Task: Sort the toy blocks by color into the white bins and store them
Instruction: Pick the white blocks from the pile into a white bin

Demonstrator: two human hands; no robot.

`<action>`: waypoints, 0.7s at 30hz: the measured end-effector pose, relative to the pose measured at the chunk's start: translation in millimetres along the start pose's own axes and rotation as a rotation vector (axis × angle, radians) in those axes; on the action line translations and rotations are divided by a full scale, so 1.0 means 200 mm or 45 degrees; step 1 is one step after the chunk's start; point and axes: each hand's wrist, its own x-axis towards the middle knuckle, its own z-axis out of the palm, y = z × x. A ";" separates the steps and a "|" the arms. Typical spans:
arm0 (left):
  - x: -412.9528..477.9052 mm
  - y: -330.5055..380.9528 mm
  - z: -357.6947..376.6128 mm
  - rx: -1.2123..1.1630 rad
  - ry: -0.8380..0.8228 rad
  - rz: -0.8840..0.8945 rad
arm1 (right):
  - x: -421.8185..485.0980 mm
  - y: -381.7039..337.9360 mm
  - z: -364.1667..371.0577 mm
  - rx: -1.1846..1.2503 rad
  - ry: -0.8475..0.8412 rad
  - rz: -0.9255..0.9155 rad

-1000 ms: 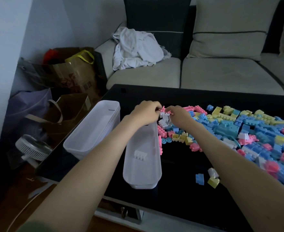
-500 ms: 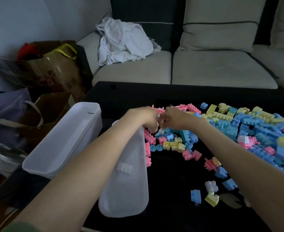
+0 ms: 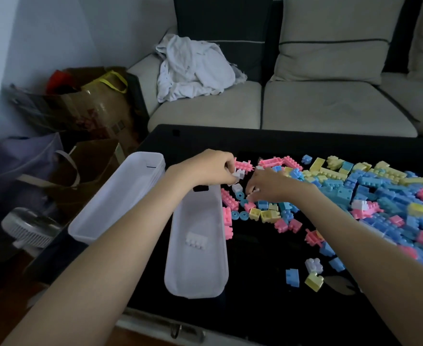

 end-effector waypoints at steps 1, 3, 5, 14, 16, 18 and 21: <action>-0.04 -0.02 -0.02 -0.009 0.035 0.005 | -0.01 0.00 0.01 -0.036 -0.025 0.009; -0.14 -0.06 -0.05 -0.063 0.166 0.043 | -0.02 -0.01 0.01 -0.096 -0.036 0.029; -0.24 -0.10 -0.07 -0.138 0.297 0.084 | -0.02 -0.01 0.02 -0.134 -0.018 0.049; -0.47 -0.17 -0.01 0.188 -0.012 -0.142 | -0.09 -0.11 -0.02 -0.099 0.480 0.047; -0.46 -0.16 -0.01 0.298 -0.086 -0.157 | -0.13 -0.19 -0.06 0.234 0.517 -0.062; -0.43 -0.16 -0.03 0.236 0.037 -0.124 | -0.17 -0.30 -0.09 0.454 0.433 -0.195; -0.37 -0.16 -0.06 0.070 0.346 -0.081 | -0.18 -0.40 -0.08 0.555 0.288 -0.272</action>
